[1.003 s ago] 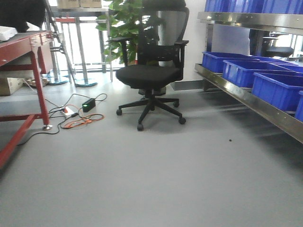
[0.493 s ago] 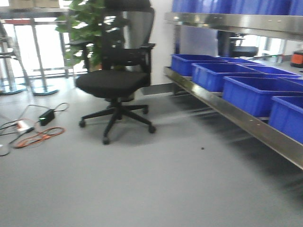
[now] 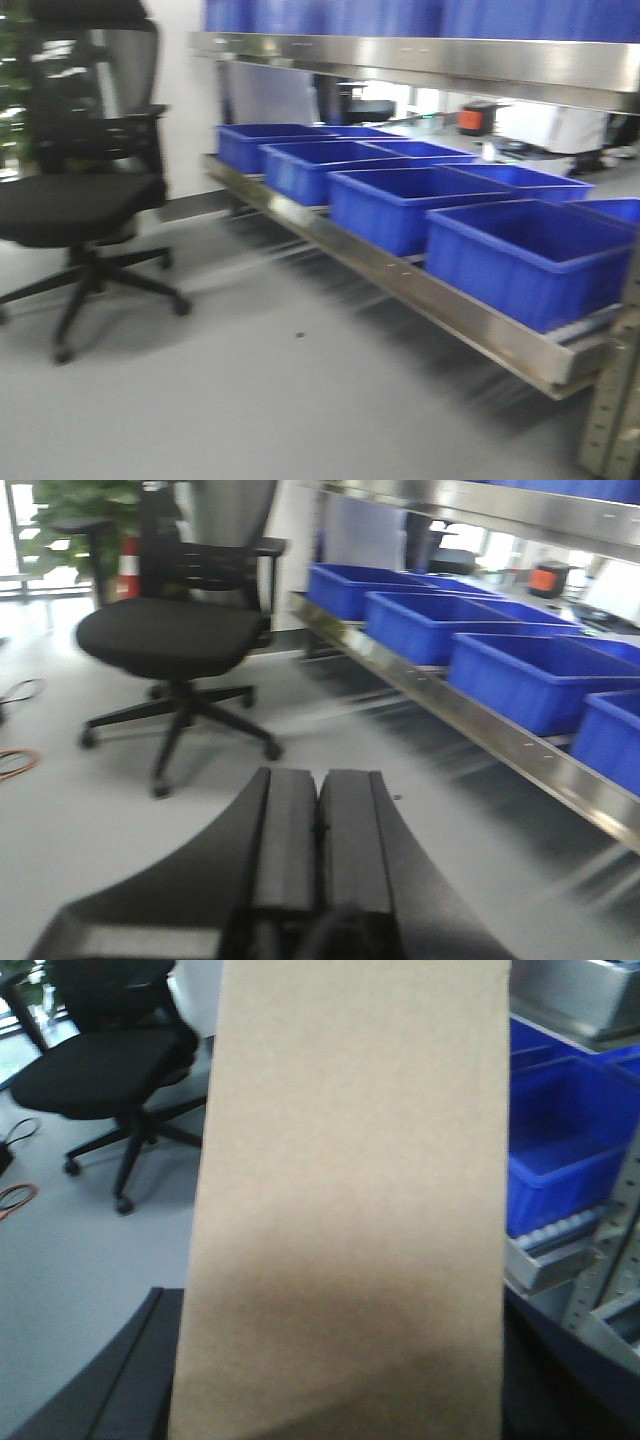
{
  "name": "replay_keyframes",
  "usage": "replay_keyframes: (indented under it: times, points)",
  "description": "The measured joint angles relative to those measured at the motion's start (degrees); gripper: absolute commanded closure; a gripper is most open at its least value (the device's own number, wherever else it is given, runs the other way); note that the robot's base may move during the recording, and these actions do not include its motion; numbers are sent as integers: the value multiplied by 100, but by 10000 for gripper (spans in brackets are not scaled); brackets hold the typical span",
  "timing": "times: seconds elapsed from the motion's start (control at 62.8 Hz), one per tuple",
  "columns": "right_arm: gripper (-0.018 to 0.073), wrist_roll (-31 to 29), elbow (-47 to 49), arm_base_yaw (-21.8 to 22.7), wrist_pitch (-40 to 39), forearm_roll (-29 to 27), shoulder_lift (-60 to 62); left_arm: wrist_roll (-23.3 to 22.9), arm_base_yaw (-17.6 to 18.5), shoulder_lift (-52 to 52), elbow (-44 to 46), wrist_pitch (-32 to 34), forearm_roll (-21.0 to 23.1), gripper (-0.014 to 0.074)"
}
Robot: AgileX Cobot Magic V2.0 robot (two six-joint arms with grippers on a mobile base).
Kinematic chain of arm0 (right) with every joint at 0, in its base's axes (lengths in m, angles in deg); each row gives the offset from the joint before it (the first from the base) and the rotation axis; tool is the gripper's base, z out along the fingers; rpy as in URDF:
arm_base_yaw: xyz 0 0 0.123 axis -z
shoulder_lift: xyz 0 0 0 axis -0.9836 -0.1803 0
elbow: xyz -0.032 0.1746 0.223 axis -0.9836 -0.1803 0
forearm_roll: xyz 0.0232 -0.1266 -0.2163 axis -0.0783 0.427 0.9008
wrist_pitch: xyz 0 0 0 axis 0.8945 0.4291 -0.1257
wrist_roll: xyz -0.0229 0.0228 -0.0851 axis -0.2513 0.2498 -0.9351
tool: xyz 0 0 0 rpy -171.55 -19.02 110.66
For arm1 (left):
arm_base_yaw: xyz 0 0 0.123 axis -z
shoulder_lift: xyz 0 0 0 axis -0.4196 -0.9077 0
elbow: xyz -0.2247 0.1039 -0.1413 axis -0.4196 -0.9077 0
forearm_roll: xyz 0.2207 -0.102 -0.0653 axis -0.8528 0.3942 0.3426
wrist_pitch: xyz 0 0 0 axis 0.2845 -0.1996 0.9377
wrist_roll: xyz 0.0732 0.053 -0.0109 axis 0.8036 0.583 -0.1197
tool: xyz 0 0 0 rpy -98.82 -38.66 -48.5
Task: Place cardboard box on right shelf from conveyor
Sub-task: 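Drive to the steel shelf rack with blue bins, box held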
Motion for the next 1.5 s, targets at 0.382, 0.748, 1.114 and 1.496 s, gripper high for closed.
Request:
replay_keyframes:
  times: [0.382,0.748,1.114,1.496]
  points:
    - [323,0,-9,0,0,0,0,0,0,0,0,0,0,715]
    - [323,0,-9,0,0,0,0,0,0,0,0,0,0,715]
    - [323,0,-9,0,0,0,0,0,0,0,0,0,0,715]
    - [323,0,-9,0,0,0,0,0,0,0,0,0,0,715]
